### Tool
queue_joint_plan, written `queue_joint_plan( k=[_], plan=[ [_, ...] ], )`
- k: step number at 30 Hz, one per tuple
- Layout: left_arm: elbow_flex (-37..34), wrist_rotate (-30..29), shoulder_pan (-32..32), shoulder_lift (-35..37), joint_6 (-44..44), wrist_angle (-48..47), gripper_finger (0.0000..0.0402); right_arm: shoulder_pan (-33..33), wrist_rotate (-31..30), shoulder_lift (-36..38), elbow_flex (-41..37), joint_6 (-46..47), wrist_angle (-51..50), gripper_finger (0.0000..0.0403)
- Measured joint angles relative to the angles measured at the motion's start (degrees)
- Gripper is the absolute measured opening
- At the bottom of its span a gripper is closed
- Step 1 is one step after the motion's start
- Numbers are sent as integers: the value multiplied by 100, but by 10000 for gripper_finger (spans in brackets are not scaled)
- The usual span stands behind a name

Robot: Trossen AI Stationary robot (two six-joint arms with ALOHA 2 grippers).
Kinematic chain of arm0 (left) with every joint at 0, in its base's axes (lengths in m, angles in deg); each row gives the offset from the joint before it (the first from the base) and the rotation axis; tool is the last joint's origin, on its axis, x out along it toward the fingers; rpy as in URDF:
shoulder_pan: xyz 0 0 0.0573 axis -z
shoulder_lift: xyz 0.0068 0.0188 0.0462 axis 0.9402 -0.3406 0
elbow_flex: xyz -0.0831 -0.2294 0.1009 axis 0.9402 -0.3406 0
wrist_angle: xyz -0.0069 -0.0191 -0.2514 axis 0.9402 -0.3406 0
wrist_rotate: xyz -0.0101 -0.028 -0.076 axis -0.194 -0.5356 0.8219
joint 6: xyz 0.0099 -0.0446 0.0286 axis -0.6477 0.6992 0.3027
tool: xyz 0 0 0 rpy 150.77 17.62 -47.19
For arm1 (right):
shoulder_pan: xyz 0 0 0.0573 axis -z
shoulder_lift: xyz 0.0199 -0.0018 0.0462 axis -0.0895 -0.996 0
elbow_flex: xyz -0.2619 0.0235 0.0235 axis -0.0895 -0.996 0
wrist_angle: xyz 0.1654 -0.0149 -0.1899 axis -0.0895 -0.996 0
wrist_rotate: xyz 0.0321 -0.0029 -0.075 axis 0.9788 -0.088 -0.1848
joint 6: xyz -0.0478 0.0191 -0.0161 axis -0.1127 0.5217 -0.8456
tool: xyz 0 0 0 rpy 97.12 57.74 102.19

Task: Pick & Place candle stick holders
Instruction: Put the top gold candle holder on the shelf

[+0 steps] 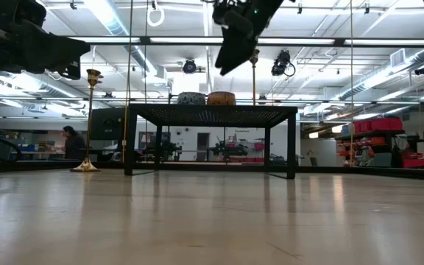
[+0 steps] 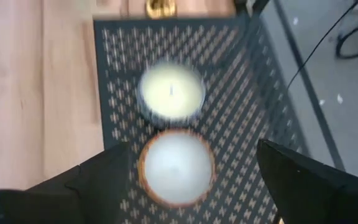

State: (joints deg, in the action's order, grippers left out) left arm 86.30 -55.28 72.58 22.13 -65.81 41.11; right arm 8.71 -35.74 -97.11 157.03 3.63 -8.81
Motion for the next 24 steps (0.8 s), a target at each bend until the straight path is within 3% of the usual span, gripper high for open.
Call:
queue_joint_plan(
  k=[24],
  plan=[
    [-2,1,1,1,-1,0,25,-601,-2,128,2,474,965,229]
  ],
)
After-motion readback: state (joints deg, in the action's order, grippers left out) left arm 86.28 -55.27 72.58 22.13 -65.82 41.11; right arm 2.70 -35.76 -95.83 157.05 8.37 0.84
